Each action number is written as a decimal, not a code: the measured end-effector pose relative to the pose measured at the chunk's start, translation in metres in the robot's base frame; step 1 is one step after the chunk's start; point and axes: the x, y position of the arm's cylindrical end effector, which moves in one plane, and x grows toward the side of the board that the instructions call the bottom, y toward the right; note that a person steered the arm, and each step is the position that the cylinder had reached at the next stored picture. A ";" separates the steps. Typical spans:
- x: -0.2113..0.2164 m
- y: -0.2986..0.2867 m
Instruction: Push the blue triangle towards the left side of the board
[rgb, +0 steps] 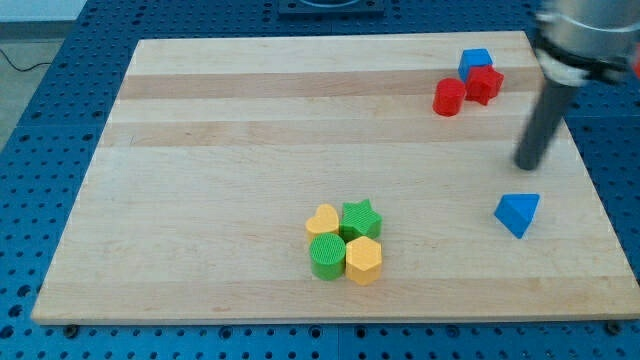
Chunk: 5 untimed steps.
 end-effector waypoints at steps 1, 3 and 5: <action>0.055 0.033; 0.089 -0.033; 0.035 -0.113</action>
